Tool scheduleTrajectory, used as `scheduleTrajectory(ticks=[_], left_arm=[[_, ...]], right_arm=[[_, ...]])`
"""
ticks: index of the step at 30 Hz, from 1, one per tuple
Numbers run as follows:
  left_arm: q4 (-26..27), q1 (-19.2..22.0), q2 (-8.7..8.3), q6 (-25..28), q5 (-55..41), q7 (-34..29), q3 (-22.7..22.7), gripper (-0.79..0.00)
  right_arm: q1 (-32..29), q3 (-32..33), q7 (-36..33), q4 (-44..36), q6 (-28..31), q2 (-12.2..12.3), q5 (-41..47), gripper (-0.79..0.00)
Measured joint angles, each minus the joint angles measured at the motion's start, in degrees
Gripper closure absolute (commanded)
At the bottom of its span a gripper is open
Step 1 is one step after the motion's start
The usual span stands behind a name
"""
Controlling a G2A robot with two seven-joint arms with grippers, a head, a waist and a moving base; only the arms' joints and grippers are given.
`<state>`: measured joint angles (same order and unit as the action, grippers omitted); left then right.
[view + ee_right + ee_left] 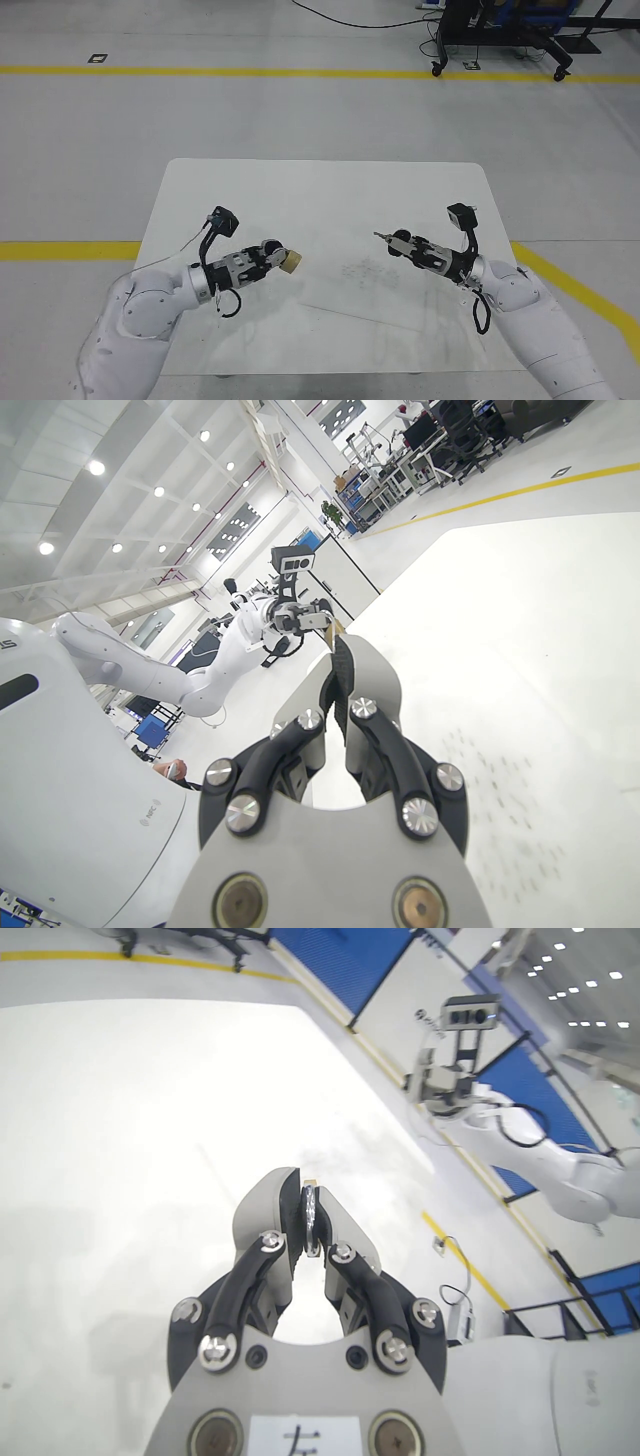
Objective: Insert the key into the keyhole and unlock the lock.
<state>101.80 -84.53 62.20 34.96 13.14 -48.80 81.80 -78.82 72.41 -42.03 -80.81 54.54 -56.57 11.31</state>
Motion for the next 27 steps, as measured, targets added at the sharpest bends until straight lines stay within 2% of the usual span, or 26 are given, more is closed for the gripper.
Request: scheduleTrajectory(ticks=[3, 11, 14, 17, 21, 27], left_arm=[[-2.84, 2.34, -0.35, 3.64, -5.97, -2.02, 0.71, 0.000], [-3.48, 2.62, -0.38, 3.53, -5.78, -1.70, 0.93, 0.000], [-5.90, 3.37, 0.06, 3.46, -12.18, 0.25, -1.60, 0.000], [-11.36, 7.51, 0.90, 3.47, -27.77, -2.59, -7.32, 0.000], [-17.76, 13.06, 1.60, 0.99, -40.44, -6.58, -11.21, 0.000], [-18.60, 13.55, 1.57, 0.93, -38.91, -6.77, -11.14, 0.000]], right_arm=[[0.00, 0.00, 0.00, 0.00, 0.00, 0.00, 0.00, 0.000], [0.00, 0.00, 0.00, 0.00, 0.00, 0.00, 0.00, 0.000], [0.00, 0.00, 0.00, -0.01, 0.00, 0.00, 0.00, 0.000], [0.57, -1.28, 1.61, -1.74, -1.93, -0.39, -0.05, 0.000], [3.09, -5.33, 2.88, -3.23, -3.22, -1.41, 1.69, 0.000], [3.93, -7.17, 2.40, -3.52, -3.06, -1.77, 3.32, 0.000]])
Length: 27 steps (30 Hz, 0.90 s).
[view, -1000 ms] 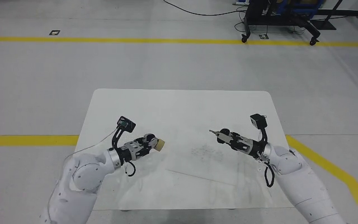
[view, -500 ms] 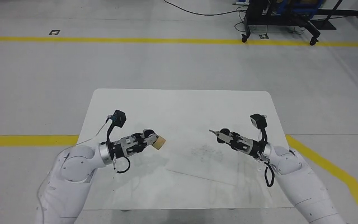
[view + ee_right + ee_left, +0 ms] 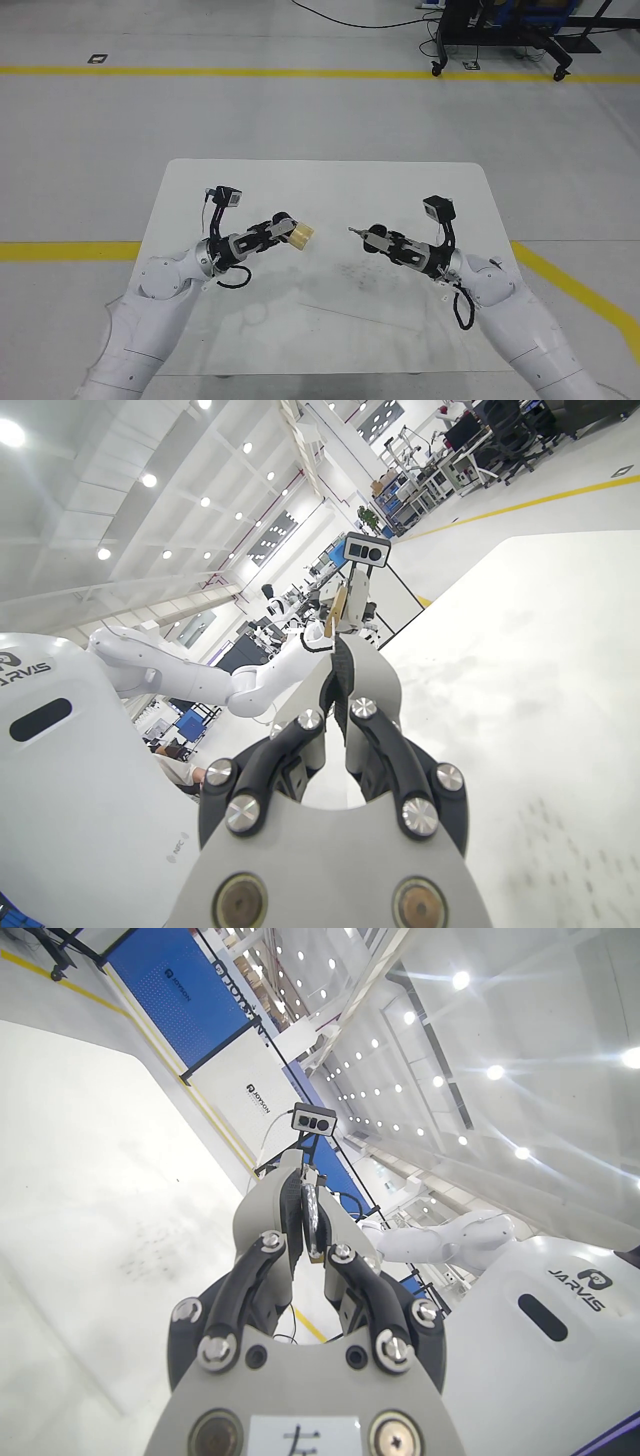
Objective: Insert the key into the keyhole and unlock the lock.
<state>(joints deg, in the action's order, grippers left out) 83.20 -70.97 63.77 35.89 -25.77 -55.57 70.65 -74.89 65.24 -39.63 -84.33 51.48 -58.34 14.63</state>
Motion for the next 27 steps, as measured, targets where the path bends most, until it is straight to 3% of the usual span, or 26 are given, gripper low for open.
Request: scheduleTrajectory(ticks=[2, 5, 10, 17, 27], left_arm=[[-0.09, -0.19, 0.01, -0.70, -0.14, 0.59, -0.06, 0.000], [-0.80, -0.04, 0.22, -7.18, -3.25, 1.41, -1.14, 0.000], [-5.14, 3.71, 1.37, -16.73, -11.53, -3.02, -5.65, 0.000], [-11.80, 6.63, 2.99, -18.36, -21.31, -8.18, -9.07, 0.000], [-15.47, 8.57, 4.09, -19.20, -27.06, -14.78, -10.35, 0.000]], right_arm=[[0.00, 0.02, 0.01, 0.00, 0.00, 0.00, -0.02, 0.000], [-0.01, 0.01, 0.02, 0.00, -0.01, 0.00, -0.03, 0.000], [0.38, -3.02, 2.58, -3.36, 0.27, -0.95, 2.06, 0.000], [3.37, -7.30, 5.20, -3.14, 4.71, -2.60, 3.24, 0.000], [5.65, -10.95, 9.10, -0.87, 5.97, -4.45, -0.52, 0.000]])
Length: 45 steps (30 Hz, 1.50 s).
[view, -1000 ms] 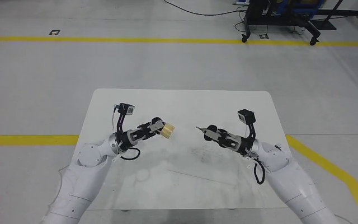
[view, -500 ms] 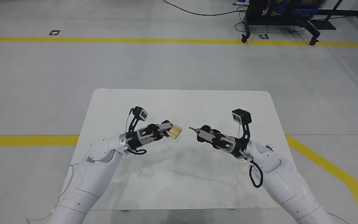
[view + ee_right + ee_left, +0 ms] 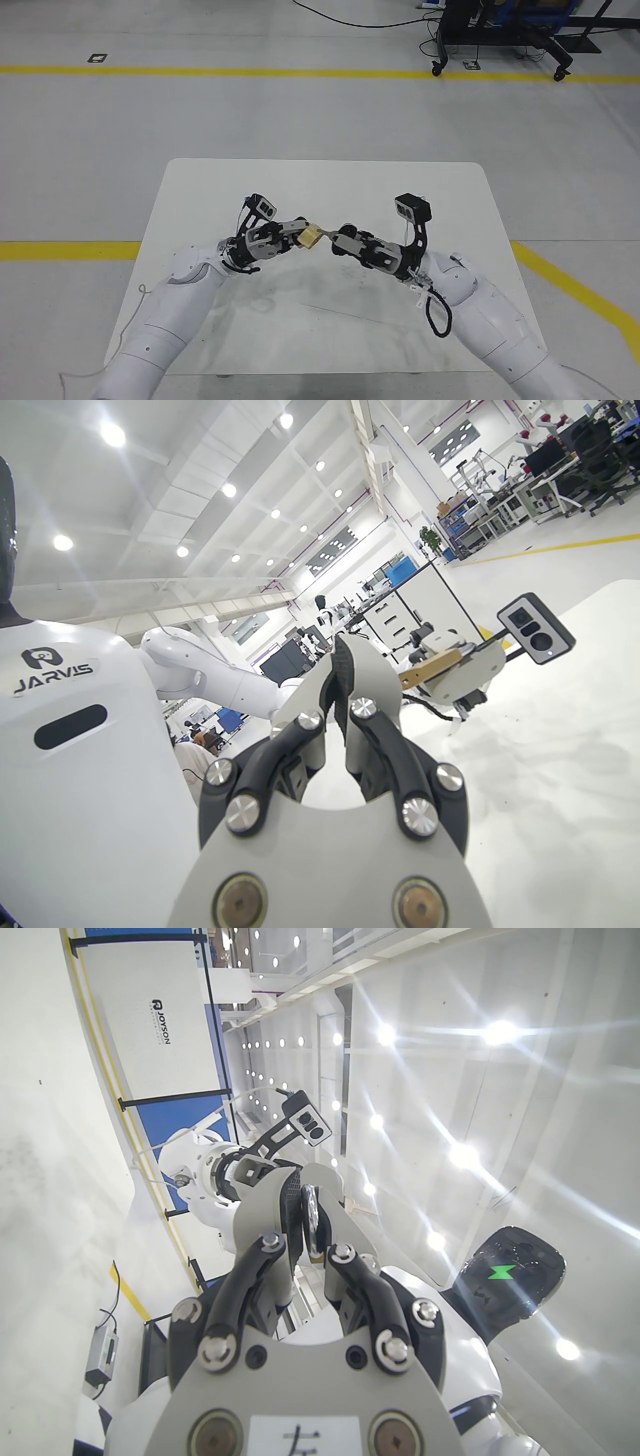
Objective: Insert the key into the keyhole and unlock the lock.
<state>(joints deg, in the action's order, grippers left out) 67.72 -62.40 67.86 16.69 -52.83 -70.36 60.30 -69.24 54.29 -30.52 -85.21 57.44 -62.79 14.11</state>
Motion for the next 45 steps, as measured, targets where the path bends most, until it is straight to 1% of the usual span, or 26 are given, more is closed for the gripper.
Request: scheduleTrajectory(ticks=[5, 9, 11, 18, 24, 32, 36, 40, 45], left_arm=[[-0.76, 0.46, 0.41, -0.31, -1.39, -1.58, -0.28, 0.000], [-1.49, 0.45, 0.56, -0.56, -2.28, -2.24, 0.17, 0.000], [-1.61, 0.43, 0.62, -0.65, -2.37, -2.50, 0.36, 0.000], [-1.80, 0.63, 0.90, -1.82, -1.93, -3.71, 0.12, 0.000], [-1.78, 0.49, 1.10, -2.14, -2.11, -4.42, 0.32, 0.000], [-1.84, 0.61, 1.14, -2.11, -0.46, -5.85, 0.66, 0.000], [-0.72, 0.73, 1.13, 2.25, 1.66, -6.98, 1.22, 0.000], [0.21, 0.43, 1.22, 5.58, 1.55, -8.72, 1.68, 0.000], [-0.63, 0.77, 1.38, 5.28, 3.19, -7.85, 1.28, 0.000]], right_arm=[[0.72, -0.95, 2.78, 1.02, -0.31, -0.87, -2.94, 0.000], [1.56, -2.11, 4.95, 1.98, -2.48, -1.71, -6.25, 0.000], [1.87, -2.57, 5.80, 2.27, -2.67, -2.05, -6.93, 0.000], [3.40, -1.51, 9.38, 4.16, -3.45, -2.78, -8.26, 0.000], [5.71, -1.24, 11.09, 7.03, -4.78, -3.55, -6.97, 0.000], [7.50, -0.85, 11.04, 9.67, -4.11, -4.22, -5.16, 0.000], [6.68, 0.58, 10.55, 9.87, -2.82, -4.02, -3.56, 0.000], [6.11, 1.07, 7.94, 9.38, -3.51, -3.76, -2.75, 0.000], [5.99, -0.45, 3.60, 7.51, -4.98, -3.87, -3.19, 0.000]])
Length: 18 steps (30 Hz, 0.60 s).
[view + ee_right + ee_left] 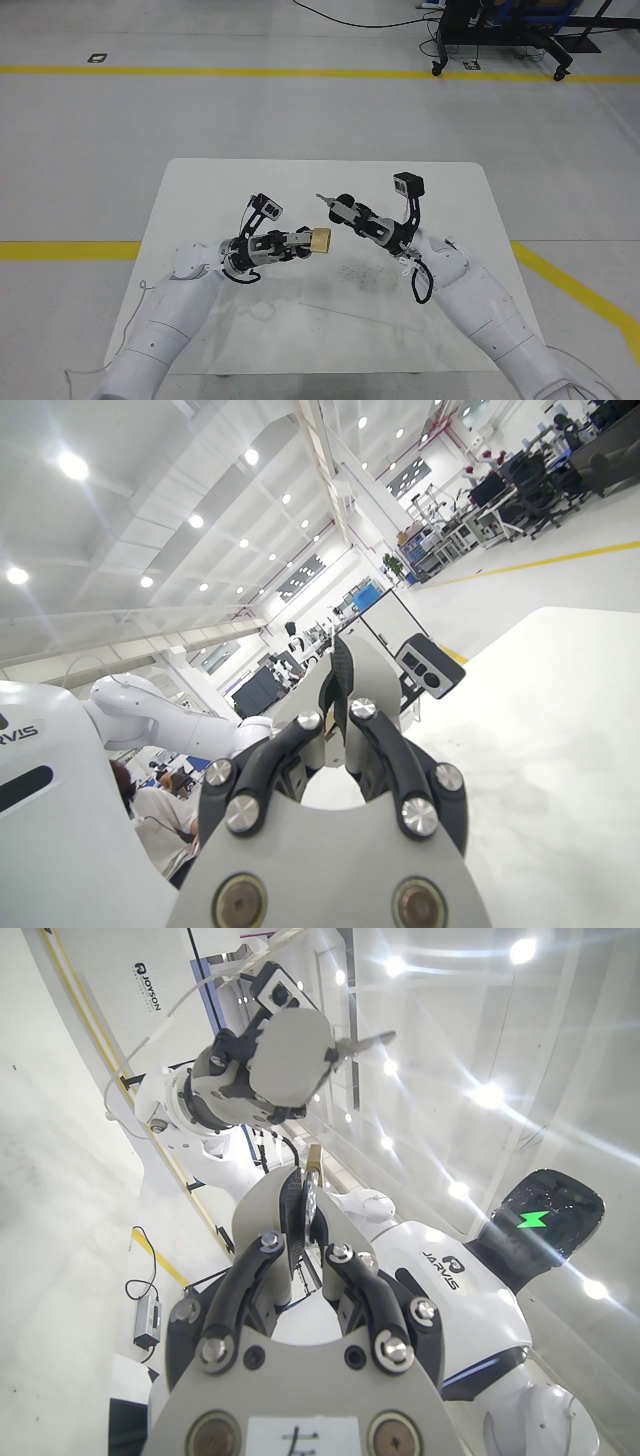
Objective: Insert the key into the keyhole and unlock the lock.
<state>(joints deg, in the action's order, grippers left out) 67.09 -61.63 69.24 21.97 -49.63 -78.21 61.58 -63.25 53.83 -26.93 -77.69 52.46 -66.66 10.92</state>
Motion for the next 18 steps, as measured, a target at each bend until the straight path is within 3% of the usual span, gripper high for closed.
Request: scheduleTrajectory(ticks=[9, 18], left_arm=[[-0.49, -0.36, 0.00, -0.10, -1.15, 2.81, 1.79, 0.000], [-0.28, -0.87, -0.28, 1.90, -0.09, 4.22, 3.67, 0.000]], right_arm=[[-0.50, -2.10, -10.08, -2.52, 2.64, 0.42, 3.99, 0.000], [-2.27, 0.72, -8.64, -3.78, 3.19, 1.04, 3.58, 0.000]])
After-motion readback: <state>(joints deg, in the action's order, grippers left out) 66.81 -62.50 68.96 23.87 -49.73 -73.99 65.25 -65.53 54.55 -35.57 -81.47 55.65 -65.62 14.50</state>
